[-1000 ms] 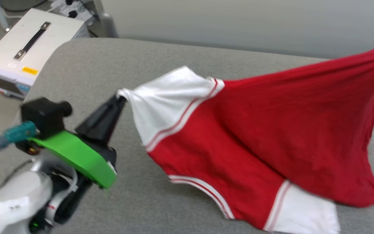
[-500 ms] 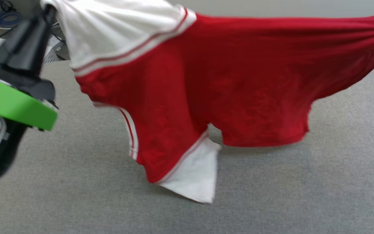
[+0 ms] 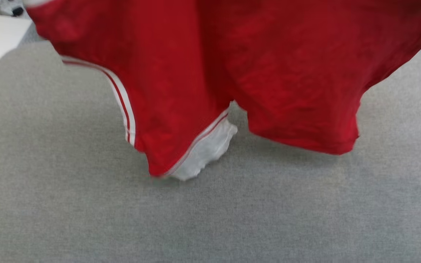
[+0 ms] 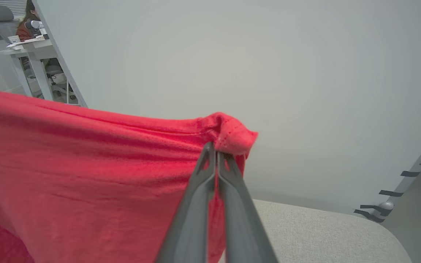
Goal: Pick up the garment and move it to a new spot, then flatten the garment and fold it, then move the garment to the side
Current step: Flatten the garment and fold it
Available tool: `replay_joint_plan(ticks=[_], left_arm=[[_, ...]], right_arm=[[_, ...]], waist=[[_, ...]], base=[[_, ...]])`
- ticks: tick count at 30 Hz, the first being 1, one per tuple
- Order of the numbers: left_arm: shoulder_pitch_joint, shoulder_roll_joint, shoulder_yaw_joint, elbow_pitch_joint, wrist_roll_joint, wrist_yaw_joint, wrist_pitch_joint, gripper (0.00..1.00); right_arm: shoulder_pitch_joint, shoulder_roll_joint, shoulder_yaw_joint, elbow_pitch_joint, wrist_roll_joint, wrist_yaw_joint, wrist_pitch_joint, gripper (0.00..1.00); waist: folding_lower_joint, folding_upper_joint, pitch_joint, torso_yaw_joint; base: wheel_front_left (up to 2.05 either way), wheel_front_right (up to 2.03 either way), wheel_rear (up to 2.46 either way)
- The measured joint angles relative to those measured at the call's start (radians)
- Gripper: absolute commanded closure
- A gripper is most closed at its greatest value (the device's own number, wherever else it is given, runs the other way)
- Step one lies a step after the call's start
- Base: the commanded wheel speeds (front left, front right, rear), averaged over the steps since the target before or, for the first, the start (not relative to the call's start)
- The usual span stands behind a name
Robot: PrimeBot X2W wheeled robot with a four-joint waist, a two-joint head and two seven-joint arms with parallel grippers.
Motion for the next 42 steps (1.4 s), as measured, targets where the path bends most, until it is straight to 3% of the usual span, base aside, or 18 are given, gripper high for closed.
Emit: replay_joint_plan(ticks=[7,16,23,29,35,42], left_arm=[[-0.253,-0.031,-0.017,0.173,0.049,-0.133,0.040,1.00],[-0.632,-0.185,-0.099,0.514,0.204,-0.271,0.047,1.00],[-0.915,-0.315,-0.138,0.814,0.313,-0.305,-0.078,1.00],[-1.045,-0.388,-0.174,1.023,0.365,-0.313,-0.211,1.00],[-0.991,-0.458,-0.194,1.148,0.341,-0.313,-0.351,1.00],[-0.728,-0.534,-0.218,1.147,0.275,-0.313,-0.402,1.00]], right_arm=[[-0.193,-0.036,0.012,0.091,-0.032,0.001,-0.076,1.00],[-0.554,-0.058,0.106,0.359,-0.138,0.002,-0.232,1.00],[-0.801,-0.024,0.143,0.613,-0.247,0.009,-0.423,1.00],[-0.921,0.022,0.157,0.770,-0.305,0.009,-0.577,1.00],[-0.921,0.058,0.198,0.856,-0.299,0.008,-0.679,1.00],[-0.773,0.080,0.270,0.891,-0.223,0.007,-0.765,1.00]], waist=[[0.0000,0.0000,0.123,-0.004],[0.0002,0.0000,0.302,-0.004],[0.0003,0.0000,0.423,-0.008],[0.0002,0.0000,0.496,-0.012],[0.0002,0.0000,0.529,0.000],[0.0002,0.0000,0.501,0.023]], base=[[0.00,0.00,0.00],[0.00,0.00,0.00],[0.00,0.00,0.00],[0.00,0.00,0.00],[0.00,0.00,0.00],[0.00,0.00,0.00]])
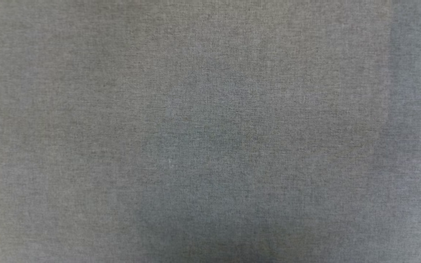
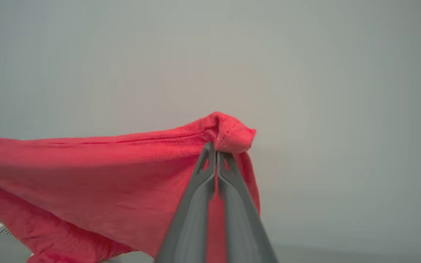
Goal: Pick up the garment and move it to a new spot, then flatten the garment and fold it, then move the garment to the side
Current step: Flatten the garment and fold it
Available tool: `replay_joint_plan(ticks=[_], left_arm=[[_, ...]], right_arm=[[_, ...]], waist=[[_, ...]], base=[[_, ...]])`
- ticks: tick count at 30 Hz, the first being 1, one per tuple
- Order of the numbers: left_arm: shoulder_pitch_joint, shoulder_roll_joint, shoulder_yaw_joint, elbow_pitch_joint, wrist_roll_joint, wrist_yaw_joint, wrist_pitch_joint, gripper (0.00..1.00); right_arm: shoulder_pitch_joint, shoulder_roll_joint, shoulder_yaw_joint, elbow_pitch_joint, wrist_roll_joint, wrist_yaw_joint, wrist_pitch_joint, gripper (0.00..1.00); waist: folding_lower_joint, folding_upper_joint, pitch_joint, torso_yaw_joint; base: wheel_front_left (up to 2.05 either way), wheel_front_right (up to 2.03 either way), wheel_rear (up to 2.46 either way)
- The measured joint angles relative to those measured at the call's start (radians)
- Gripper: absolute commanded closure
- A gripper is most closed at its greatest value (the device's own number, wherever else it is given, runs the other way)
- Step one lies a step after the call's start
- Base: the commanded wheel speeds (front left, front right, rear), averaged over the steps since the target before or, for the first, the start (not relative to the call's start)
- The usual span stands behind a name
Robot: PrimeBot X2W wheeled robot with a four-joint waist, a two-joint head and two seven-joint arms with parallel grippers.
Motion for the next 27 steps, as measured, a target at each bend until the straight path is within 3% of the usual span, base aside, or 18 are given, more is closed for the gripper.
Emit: replay_joint_plan(ticks=[12,22,27], left_arm=[[0.633,-0.077,0.030,-0.220,-0.023,0.002,-0.001,1.00],[1.072,-0.064,-0.018,-0.294,-0.075,0.006,0.001,1.00],[1.215,-0.035,-0.040,-0.327,-0.093,0.020,0.002,1.00]], right_arm=[[0.437,-0.017,0.142,0.020,0.201,0.000,-0.045,1.00],[0.777,-0.071,0.208,0.048,0.374,0.000,-0.028,1.00],[0.886,-0.079,0.211,0.078,0.426,0.000,-0.010,1.00]], waist=[[-0.0002,0.0000,-0.151,0.019],[-0.0002,0.0000,-0.334,0.034],[-0.0003,0.0000,-0.422,0.041]], base=[[0.00,0.00,0.00],[0.00,0.00,0.00],[0.00,0.00,0.00]])
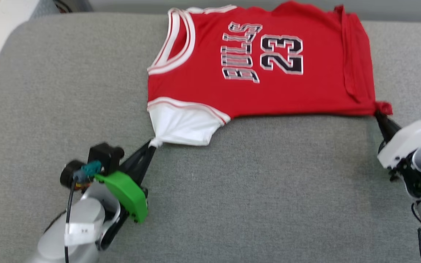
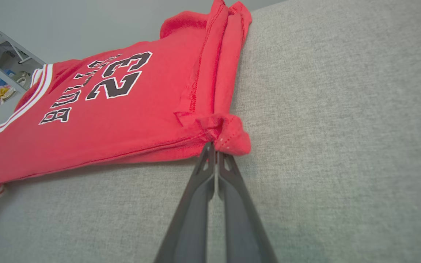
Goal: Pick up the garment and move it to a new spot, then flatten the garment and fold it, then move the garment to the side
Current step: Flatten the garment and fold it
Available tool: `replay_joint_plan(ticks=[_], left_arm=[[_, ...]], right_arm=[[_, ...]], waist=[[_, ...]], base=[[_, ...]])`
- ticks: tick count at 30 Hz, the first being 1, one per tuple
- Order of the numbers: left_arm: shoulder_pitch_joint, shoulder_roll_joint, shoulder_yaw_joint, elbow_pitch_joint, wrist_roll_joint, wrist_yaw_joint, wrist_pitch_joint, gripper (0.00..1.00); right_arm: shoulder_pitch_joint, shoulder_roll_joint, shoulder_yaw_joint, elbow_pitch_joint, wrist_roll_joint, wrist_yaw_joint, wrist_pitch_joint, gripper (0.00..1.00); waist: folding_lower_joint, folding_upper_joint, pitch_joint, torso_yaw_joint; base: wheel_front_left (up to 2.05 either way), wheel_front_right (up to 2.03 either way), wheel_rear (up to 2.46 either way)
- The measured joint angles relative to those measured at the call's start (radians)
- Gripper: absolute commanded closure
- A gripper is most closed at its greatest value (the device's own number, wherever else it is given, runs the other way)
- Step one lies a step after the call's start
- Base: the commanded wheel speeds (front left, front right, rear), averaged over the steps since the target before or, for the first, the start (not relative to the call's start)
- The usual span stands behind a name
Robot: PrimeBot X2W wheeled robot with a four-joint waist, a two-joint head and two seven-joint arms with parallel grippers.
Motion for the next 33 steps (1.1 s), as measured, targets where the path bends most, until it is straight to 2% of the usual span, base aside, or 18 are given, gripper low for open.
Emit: replay_joint_plan(ticks=[7,14,24,29,33], left_arm=[[0.167,0.062,-0.024,-0.106,-0.039,0.026,0.036,1.00],[0.300,0.123,-0.044,-0.221,-0.072,0.052,0.084,1.00],[0.479,0.220,-0.075,-0.389,-0.161,0.067,0.170,1.00],[0.545,0.255,-0.088,-0.462,-0.181,0.088,0.199,1.00],[0.553,0.269,-0.078,-0.495,-0.184,0.106,0.199,1.00]], right_arm=[[0.127,0.002,-0.017,0.004,0.090,0.000,0.051,1.00],[0.257,-0.023,-0.038,-0.069,0.178,0.000,0.136,1.00],[0.499,-0.093,-0.081,-0.245,0.233,0.000,0.281,1.00],[0.608,-0.119,-0.111,-0.358,0.223,0.000,0.357,1.00],[0.671,-0.114,-0.152,-0.442,0.190,0.000,0.401,1.00]], waist=[[0.0000,0.0000,-0.115,0.008],[0.0000,0.0000,-0.211,0.013],[0.0000,0.0000,-0.320,0.021],[0.0000,0.0000,-0.347,0.021],[0.0000,0.0000,-0.338,0.018]], base=[[0.00,0.00,0.00],[0.00,0.00,0.00],[0.00,0.00,0.00],[0.00,0.00,0.00],[0.00,0.00,0.00]])
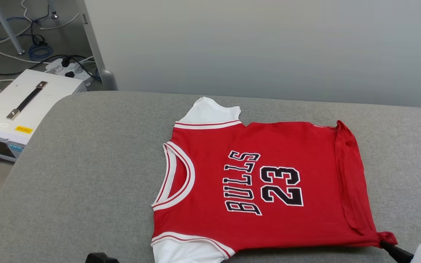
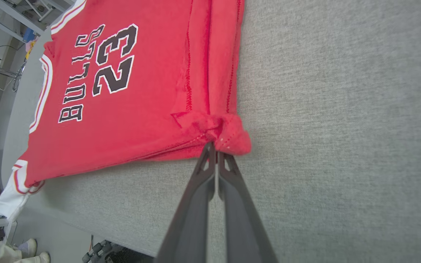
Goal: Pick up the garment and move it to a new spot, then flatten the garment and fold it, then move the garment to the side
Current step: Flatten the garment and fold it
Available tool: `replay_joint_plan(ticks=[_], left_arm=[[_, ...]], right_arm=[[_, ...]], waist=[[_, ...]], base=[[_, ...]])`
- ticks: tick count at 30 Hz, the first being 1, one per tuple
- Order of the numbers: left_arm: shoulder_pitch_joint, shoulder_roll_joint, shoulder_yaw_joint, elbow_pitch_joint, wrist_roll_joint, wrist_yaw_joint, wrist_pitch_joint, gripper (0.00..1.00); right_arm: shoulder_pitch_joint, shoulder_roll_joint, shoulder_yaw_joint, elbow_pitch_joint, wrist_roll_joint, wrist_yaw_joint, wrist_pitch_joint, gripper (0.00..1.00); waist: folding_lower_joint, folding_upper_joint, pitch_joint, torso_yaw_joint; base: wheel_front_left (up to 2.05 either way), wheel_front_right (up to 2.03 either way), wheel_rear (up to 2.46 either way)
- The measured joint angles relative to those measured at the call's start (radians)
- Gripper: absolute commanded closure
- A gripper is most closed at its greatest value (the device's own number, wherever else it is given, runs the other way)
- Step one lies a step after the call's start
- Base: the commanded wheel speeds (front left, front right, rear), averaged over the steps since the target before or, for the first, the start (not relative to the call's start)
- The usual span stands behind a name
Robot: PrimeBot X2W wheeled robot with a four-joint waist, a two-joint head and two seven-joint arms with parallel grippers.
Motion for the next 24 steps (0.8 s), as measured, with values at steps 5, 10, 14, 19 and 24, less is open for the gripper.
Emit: replay_joint_plan(ticks=[5,10,14,19,24], left_arm=[[-0.026,0.000,0.026,-0.015,0.003,0.005,-0.017,1.00],[-0.115,-0.005,0.052,-0.014,0.020,0.003,-0.017,1.00],[-0.195,-0.015,0.070,-0.006,0.028,-0.003,-0.012,1.00],[-0.290,-0.034,0.082,0.020,0.036,-0.018,0.016,1.00],[-0.391,-0.058,0.087,0.091,0.042,-0.042,0.037,1.00]], right_arm=[[0.021,0.030,-0.069,-0.081,-0.054,0.000,0.046,1.00],[0.016,0.077,-0.142,-0.150,-0.112,0.000,0.101,1.00],[-0.022,0.110,-0.188,-0.190,-0.162,-0.007,0.142,1.00],[-0.094,0.152,-0.234,-0.217,-0.214,-0.007,0.183,1.00],[-0.170,0.175,-0.251,-0.211,-0.278,-0.007,0.224,1.00]], waist=[[0.0000,0.0000,0.026,-0.004],[0.0000,0.0000,0.067,-0.009],[0.0001,0.0000,0.107,-0.012],[0.0001,0.0000,0.160,-0.016],[0.0001,0.0000,0.214,-0.020]], base=[[0.00,0.00,0.00],[0.00,0.00,0.00],[0.00,0.00,0.00],[0.00,0.00,0.00],[0.00,0.00,0.00]])
